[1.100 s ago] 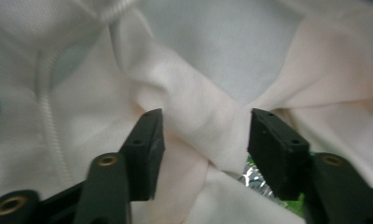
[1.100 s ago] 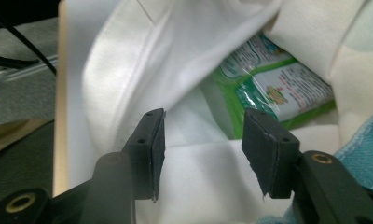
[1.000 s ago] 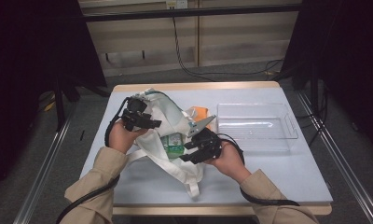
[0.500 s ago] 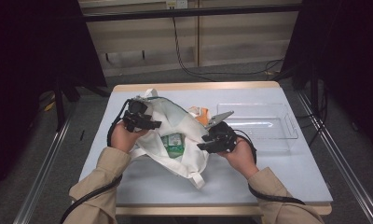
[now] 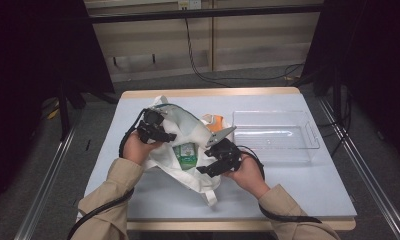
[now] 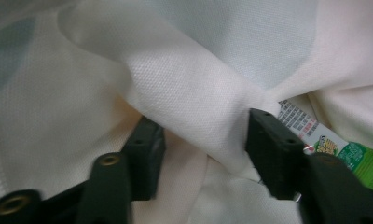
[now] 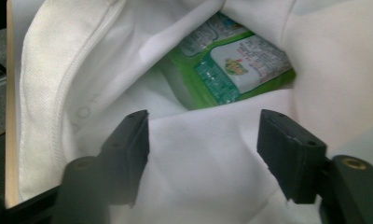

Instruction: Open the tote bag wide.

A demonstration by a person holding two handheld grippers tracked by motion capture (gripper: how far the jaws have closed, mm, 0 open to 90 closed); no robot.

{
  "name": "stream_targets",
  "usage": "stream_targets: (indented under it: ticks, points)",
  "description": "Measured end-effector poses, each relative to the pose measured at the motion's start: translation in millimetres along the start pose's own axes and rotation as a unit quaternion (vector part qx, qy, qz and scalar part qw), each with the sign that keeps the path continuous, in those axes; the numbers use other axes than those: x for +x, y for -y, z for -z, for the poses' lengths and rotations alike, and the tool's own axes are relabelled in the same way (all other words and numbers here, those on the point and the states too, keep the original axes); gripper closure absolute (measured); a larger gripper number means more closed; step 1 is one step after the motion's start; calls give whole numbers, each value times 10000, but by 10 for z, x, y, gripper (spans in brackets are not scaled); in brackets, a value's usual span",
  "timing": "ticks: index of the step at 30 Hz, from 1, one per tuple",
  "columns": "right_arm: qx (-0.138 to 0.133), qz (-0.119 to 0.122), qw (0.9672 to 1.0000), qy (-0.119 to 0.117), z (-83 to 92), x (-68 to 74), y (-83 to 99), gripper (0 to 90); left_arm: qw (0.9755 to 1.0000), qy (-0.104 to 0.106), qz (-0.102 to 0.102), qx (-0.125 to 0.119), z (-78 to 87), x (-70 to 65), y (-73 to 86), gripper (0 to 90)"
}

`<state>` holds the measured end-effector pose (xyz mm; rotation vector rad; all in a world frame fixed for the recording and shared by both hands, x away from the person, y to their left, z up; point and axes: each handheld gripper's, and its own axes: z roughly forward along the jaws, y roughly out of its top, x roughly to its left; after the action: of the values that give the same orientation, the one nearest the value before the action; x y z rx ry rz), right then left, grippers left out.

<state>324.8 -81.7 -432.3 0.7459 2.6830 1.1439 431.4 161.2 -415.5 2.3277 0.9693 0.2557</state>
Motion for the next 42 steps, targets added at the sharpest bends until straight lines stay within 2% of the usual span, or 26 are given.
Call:
stream_targets:
  ticks: [1, 3, 4, 6, 7, 8, 9, 10, 11, 16, 17, 18, 20, 22, 24, 26, 27, 28, 31, 33, 36, 37, 38, 39, 41, 42]
  points:
    - [36, 47, 10000, 36, -19, 15, -1, 295, 10000, 23, 83, -6, -10, -6, -4, 568]
    - [22, 97, 9999, 41, -48, 31, -11, 277, 9999, 69, 108, 79, -13, 7, -14, 676]
    - [0, 87, 10000, 43, -51, 39, -21, 268, 9996, 108, 244, 56, -22, -3, -17, 739]
    - [-50, 152, 9999, 21, -52, 45, -46, 257, 9995, 158, 252, 82, -30, -2, -24, 859]
    - [-63, 132, 9999, 3, -54, 48, -62, 258, 9993, 205, 280, 135, -27, -1, -31, 867]
    - [-79, 144, 9999, -32, -52, 42, -79, 260, 9995, 187, 195, 181, -19, 9, -36, 871]
    - [-108, 139, 9998, -52, -59, 45, -92, 261, 9992, 192, 338, 105, -23, -5, -38, 875]
    - [-106, 177, 9997, -91, -65, 49, -105, 269, 9994, 219, 210, 187, -7, 18, -43, 877]
    - [-95, 190, 9997, -104, -81, 56, -114, 271, 9994, 223, 194, 200, -2, 23, -45, 879]
    - [258, 331, 9991, -51, -225, 71, -87, 263, 9991, 253, 272, 180, 18, 16, -53, 883]
    - [315, 307, 9990, -42, -241, 67, -64, 274, 9989, 215, 411, 53, 6, -9, -48, 884]
    - [384, 255, 9989, -39, -251, 57, -38, 286, 9992, 233, 299, 155, 22, 11, -49, 884]
    - [518, 176, 9985, -60, -267, 28, 10, 329, 9987, 259, 427, 77, 21, 6, -48, 885]
    - [572, 20, 9984, -21, -274, 8, 43, 391, 9986, 285, 432, 84, 25, 6, -50, 886]
    - [649, -30, 9979, -56, -271, -15, 51, 572, 9987, 259, 425, 72, 27, 4, -51, 887]
    - [690, -117, 9974, -142, -272, -29, 62, 662, 9984, 316, 462, 85, 23, 15, -52, 887]
    - [743, -151, 9970, -141, -282, -28, 69, 730, 9988, 323, 314, 183, 35, 38, -56, 886]
    - [741, -172, 9968, -242, -290, -27, 76, 861, 9988, 314, 323, 177, 34, 39, -57, 887]
    - [785, -151, 9966, -201, -300, -8, 89, 896, 9990, 292, 278, 171, 38, 38, -63, 887]
    - [806, -246, 9962, -221, -286, -17, 86, 900, 9990, 299, 289, 158, 46, 40, -66, 887]
    - [810, -243, 9962, -221, -269, -13, 105, 900, 9984, 313, 467, 9, 49, 33, -65, 888]
    - [780, -219, 9965, -207, -260, -14, 115, 900, 9985, 291, 460, 3, 60, 46, -67, 889]
    - [804, -164, 9964, -199, -252, -12, 125, 900, 9990, 316, 304, 115, 85, 79, -75, 890]
    - [864, -166, 9960, -179, -247, -1, 134, 900, 9991, 286, 293, 112, 97, 93, -80, 890]
    - [871, -185, 9958, -203, -218, -9, 161, 900, 9988, 267, 406, -7, 113, 110, -97, 891]
    - [853, -209, 9959, -205, -204, -19, 176, 900, 9990, 286, 333, 22, 127, 128, -110, 891]
